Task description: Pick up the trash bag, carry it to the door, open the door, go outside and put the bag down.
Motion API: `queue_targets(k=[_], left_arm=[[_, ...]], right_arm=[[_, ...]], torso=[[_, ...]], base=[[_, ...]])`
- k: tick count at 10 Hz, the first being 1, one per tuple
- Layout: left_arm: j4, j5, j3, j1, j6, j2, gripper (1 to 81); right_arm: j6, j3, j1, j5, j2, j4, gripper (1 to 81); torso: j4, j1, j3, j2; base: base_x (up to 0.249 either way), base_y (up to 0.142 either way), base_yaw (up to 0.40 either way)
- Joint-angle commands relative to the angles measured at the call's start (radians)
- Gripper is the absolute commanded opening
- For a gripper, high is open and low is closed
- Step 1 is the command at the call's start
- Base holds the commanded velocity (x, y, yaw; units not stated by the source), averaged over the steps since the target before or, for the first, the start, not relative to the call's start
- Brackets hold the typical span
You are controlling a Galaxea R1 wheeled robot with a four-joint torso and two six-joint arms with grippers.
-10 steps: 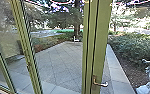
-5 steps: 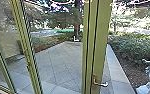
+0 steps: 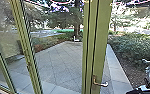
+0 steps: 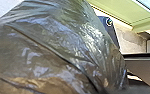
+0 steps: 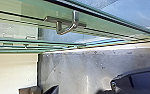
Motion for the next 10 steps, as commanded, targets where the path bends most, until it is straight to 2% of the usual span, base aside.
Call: queue_targets(k=[1,3,6,10], left_arm=[[-0.009,0.059,0.01,-0.056,-0.002,-0.012,1.0],[-0.009,0.059,0.01,-0.056,-0.002,-0.012,1.0],[-0.01,0.059,-0.033,-0.056,-0.002,0.009,1.0],[-0.013,0.06,-0.077,-0.056,-0.002,0.029,1.0]], right_arm=[[0.133,-0.031,0.162,-0.069,0.017,-0.04,81.1],[0.253,-0.054,0.211,-0.071,0.065,-0.097,81.1],[0.409,-0.083,0.232,-0.053,0.153,-0.116,81.1],[0.504,-0.192,0.243,-0.053,0.263,-0.114,81.1]], torso=[[0.0,0.0,0.0,0.0],[0.0,0.0,0.0,0.0],[0.0,0.0,0.0,0.0],[0.0,0.0,0.0,0.0]], base=[[0.0,0.0,0.0],[0.0,0.0,0.0],[0.0,0.0,0.0],[0.0,0.0,0.0]])
